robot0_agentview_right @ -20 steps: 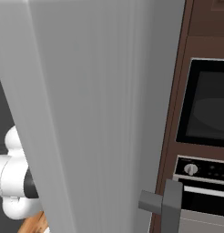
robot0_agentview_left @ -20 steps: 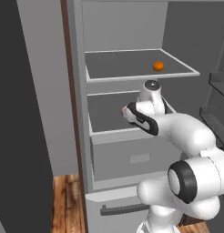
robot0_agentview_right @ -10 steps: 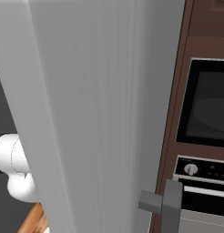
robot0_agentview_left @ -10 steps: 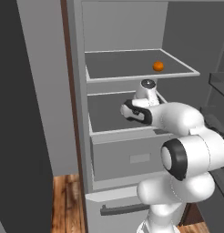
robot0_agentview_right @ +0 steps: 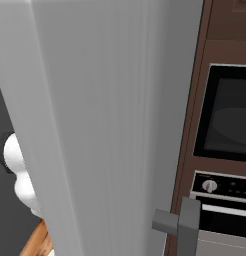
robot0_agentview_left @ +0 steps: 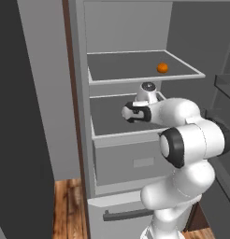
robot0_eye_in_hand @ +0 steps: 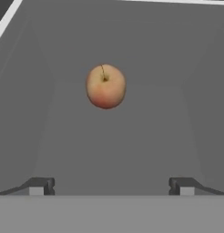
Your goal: Pick the tangerine and peach from the fridge and place them inside the tupperware on the counter.
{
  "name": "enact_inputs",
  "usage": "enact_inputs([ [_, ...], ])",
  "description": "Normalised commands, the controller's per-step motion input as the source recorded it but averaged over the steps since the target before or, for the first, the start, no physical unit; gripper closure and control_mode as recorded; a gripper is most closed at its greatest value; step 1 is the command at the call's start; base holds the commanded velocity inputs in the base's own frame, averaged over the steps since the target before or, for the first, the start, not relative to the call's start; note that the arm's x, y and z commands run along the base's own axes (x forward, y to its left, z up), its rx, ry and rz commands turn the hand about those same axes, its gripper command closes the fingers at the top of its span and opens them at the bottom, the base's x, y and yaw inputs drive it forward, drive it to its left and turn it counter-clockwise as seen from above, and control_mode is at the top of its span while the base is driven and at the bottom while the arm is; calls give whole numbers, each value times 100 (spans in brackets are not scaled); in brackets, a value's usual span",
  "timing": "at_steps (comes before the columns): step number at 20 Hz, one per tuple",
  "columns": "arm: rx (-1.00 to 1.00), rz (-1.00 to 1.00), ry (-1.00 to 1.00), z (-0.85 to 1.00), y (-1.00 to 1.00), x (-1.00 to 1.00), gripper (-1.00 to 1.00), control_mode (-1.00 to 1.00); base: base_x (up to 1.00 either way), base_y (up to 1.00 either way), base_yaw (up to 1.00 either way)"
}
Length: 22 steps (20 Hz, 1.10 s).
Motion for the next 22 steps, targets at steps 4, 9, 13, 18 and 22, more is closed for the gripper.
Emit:
enact_inputs([
  [4, 0, 0, 0, -22, 0, 28, -100, -100, 0, 0, 0],
  [9, 0, 0, 0, -20, 0, 28, -100, -100, 0, 0, 0],
  [13, 0, 0, 0, -18, 0, 29, -100, -100, 0, 0, 0],
  [18, 0, 0, 0, -17, 0, 26, -100, -100, 0, 0, 0],
  [22, 0, 0, 0, -10, 0, 22, -100, -100, 0, 0, 0],
])
